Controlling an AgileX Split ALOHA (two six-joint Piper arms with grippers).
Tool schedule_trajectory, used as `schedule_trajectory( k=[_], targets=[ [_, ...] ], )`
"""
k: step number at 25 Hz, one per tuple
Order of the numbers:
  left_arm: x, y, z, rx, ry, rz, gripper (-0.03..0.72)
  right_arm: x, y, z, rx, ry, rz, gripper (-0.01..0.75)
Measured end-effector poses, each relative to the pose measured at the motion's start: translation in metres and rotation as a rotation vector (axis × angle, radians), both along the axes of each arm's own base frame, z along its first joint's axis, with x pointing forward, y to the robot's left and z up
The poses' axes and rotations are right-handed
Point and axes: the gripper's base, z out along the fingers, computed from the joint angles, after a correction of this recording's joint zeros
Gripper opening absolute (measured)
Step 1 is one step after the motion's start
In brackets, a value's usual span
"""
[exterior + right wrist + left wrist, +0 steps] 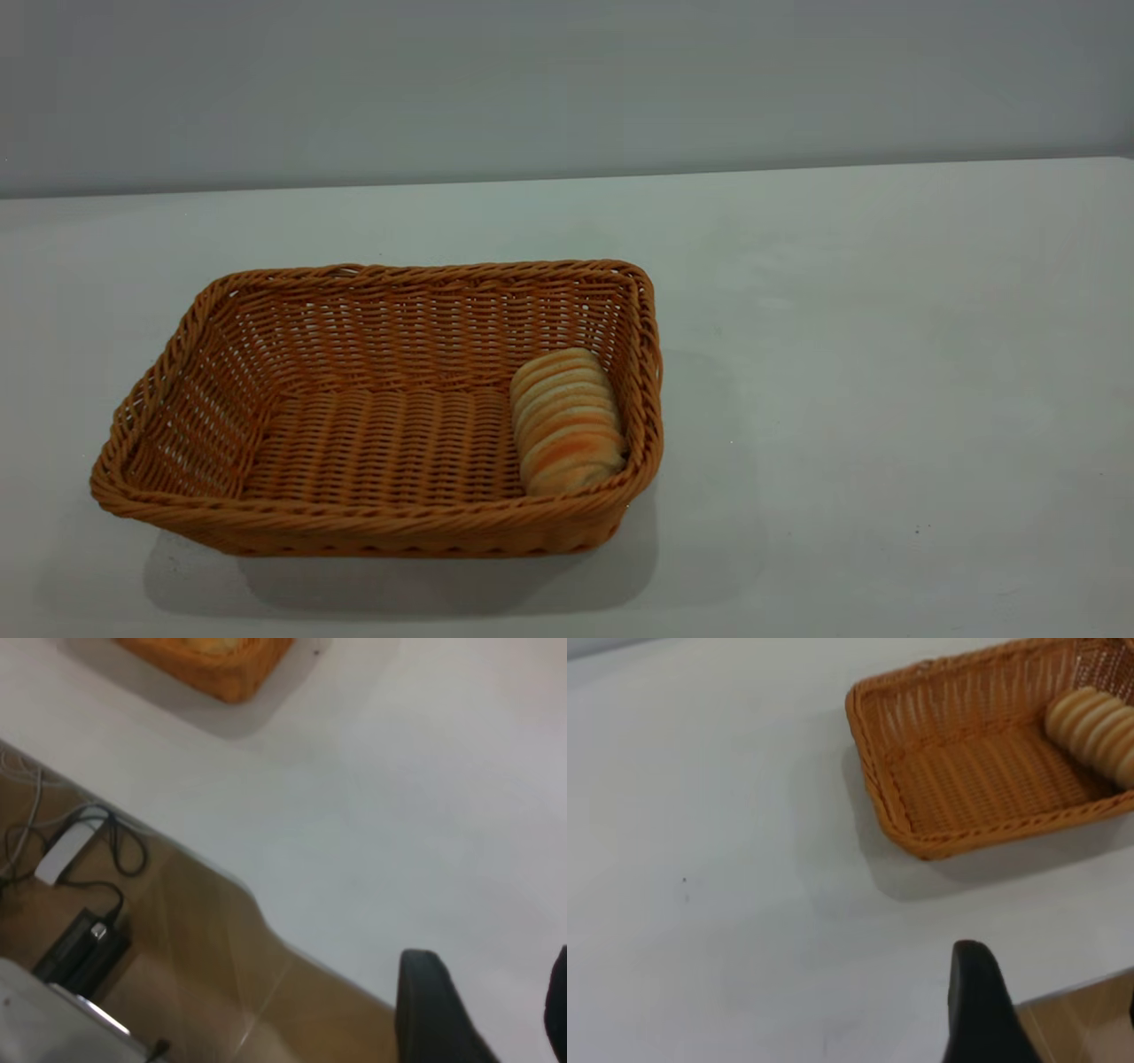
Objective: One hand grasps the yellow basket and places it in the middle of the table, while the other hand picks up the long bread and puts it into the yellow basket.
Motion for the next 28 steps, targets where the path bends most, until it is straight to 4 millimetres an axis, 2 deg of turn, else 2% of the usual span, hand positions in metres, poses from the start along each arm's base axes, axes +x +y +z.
schedule_trajectory(
  k=[10,28],
  targets=[
    [0.010,0.000,-0.024,0.006,0.079,0.002,0.465,0.008,0.001,-0.005,-0.004,-0.042,-0.017,0.355],
    [0.011,0.000,-0.024,0.003,0.074,0.001,0.465,0.008,0.001,-0.006,-0.005,-0.042,-0.017,0.355]
  ],
)
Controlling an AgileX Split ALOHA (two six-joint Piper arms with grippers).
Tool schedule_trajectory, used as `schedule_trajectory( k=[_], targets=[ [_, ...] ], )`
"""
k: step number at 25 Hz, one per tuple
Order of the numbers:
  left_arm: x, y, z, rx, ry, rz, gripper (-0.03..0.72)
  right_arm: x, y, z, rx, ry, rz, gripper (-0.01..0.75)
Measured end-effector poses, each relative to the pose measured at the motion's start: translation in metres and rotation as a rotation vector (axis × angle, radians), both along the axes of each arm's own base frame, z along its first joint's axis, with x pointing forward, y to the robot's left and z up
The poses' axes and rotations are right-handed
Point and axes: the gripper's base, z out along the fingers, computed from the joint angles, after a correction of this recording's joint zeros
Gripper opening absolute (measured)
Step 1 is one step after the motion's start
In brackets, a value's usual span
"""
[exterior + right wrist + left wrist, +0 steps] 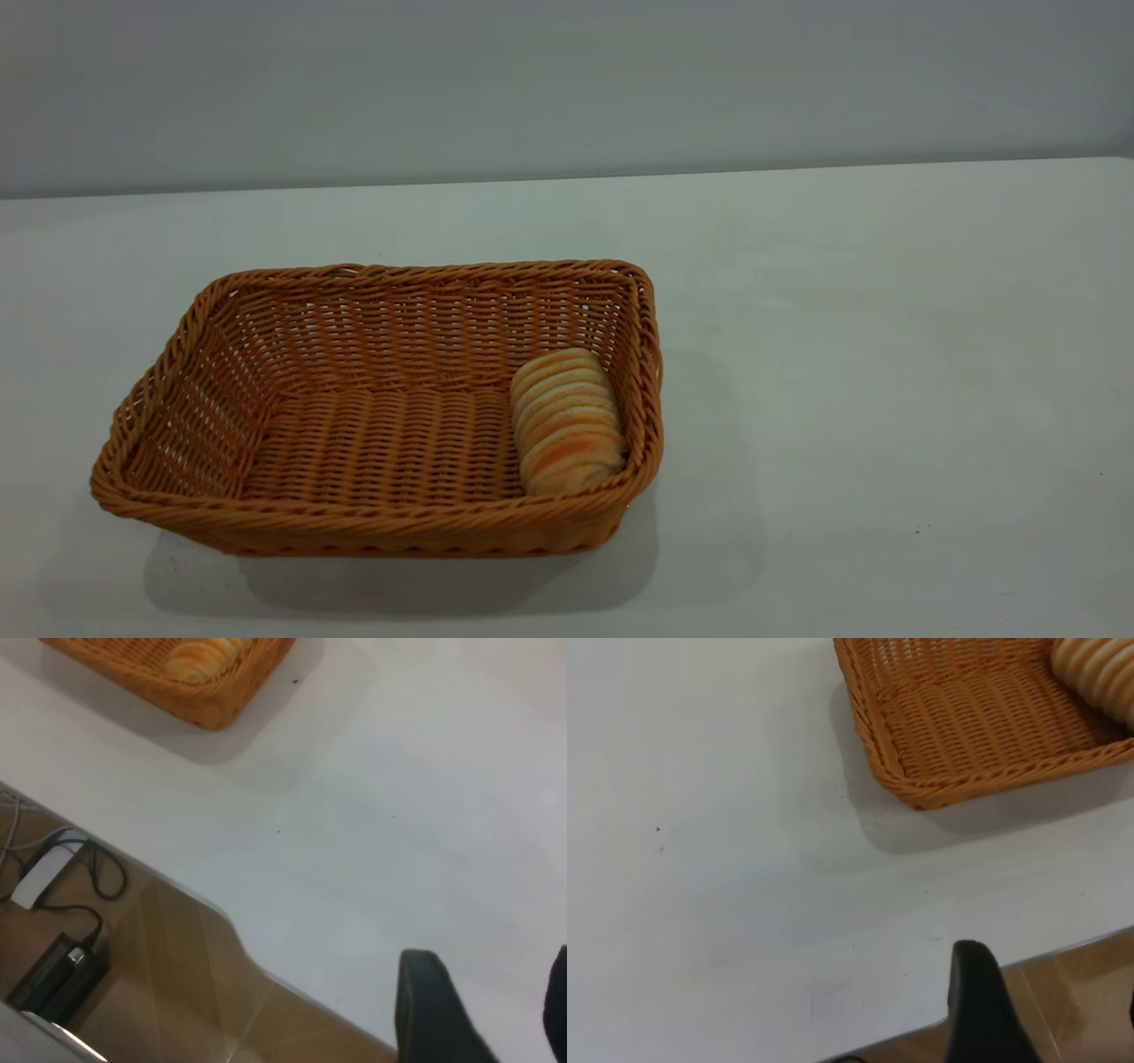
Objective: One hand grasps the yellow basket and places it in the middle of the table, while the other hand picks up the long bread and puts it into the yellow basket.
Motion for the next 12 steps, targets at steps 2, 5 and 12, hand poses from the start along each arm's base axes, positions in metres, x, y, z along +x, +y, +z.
schedule_trajectory(
  k=[2,5,12],
  targets=[
    [0.000,0.000,0.000,0.000,0.000,0.000,0.465,0.000,0.000,0.000,0.003,-0.004,-0.012,0.355],
    [0.000,0.000,0.000,-0.001,0.000,0.001,0.465,-0.003,0.000,0.000,0.018,-0.018,-0.091,0.355],
    [0.000,0.000,0.000,-0.001,0.000,0.001,0.465,-0.010,-0.001,0.000,0.037,-0.087,-0.340,0.355]
  ],
)
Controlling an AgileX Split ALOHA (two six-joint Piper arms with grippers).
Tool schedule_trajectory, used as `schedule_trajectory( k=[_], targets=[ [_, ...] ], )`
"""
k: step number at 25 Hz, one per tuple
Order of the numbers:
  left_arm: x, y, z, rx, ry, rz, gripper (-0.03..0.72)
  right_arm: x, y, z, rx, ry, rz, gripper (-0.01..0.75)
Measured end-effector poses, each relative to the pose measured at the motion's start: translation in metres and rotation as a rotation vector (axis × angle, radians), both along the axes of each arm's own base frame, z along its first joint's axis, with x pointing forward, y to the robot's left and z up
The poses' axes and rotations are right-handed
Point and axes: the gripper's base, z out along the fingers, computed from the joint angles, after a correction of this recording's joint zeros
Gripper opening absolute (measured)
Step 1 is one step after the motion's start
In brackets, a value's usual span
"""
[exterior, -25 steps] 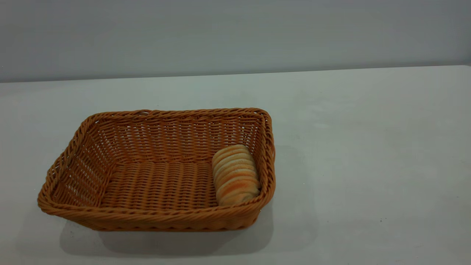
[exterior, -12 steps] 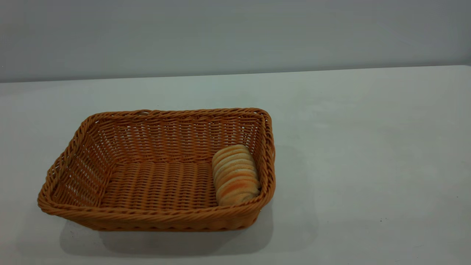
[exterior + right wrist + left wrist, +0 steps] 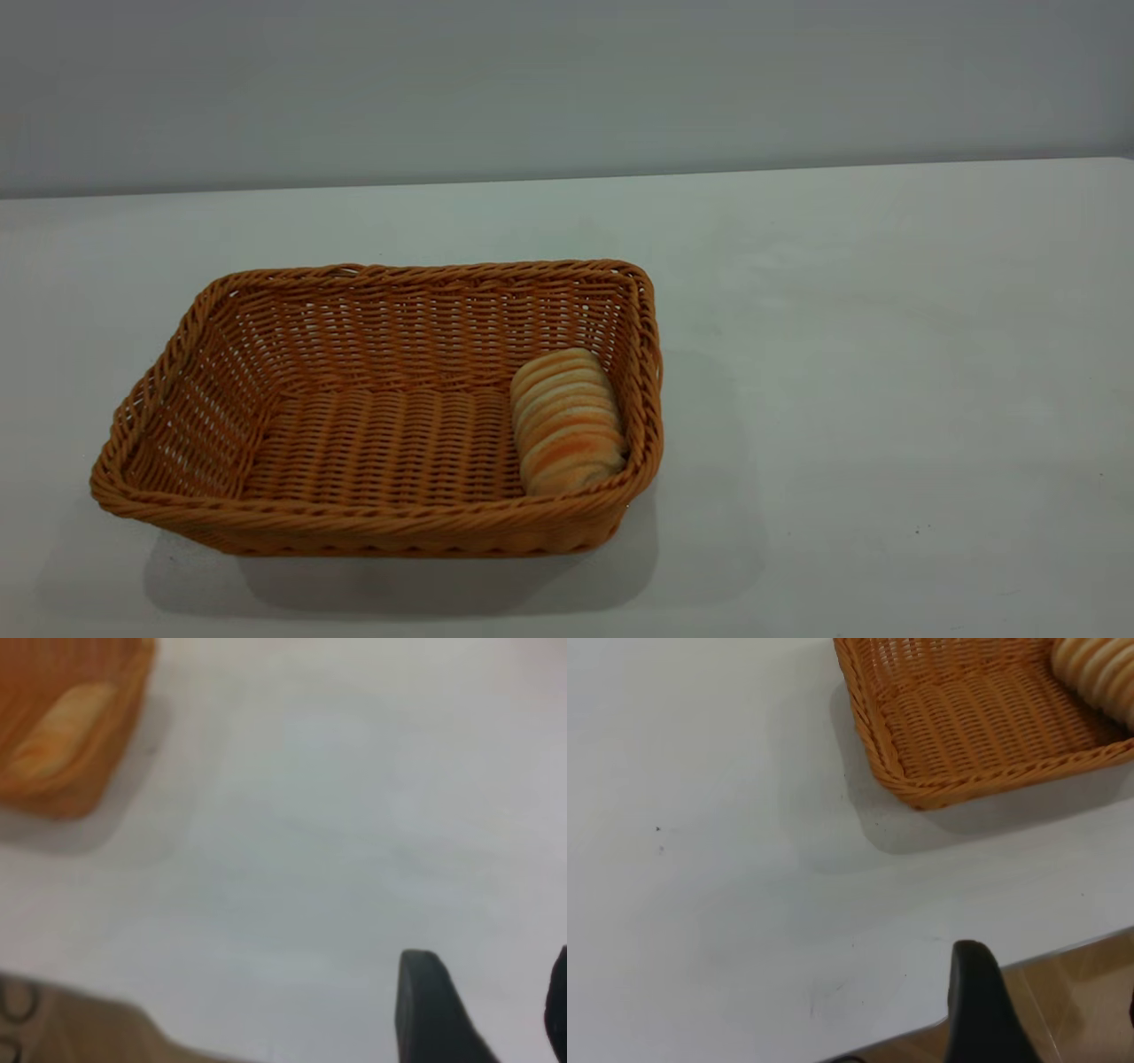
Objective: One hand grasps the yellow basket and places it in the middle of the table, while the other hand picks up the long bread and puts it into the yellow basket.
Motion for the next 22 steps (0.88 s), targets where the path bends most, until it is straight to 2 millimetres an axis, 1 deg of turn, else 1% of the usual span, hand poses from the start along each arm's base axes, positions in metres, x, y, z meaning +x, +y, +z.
schedule_trajectory(
  k=[6,22],
  targets=[
    [-0.0062,0.0002,-0.0007,-0.002,-0.046,0.000,0.465,0.0005,0.0007,0.0000,0.000,-0.002,-0.085,0.355],
    [-0.0071,0.0002,-0.0008,-0.002,-0.052,0.000,0.465,0.0005,0.0007,0.0000,0.000,-0.002,-0.087,0.355]
  ],
)
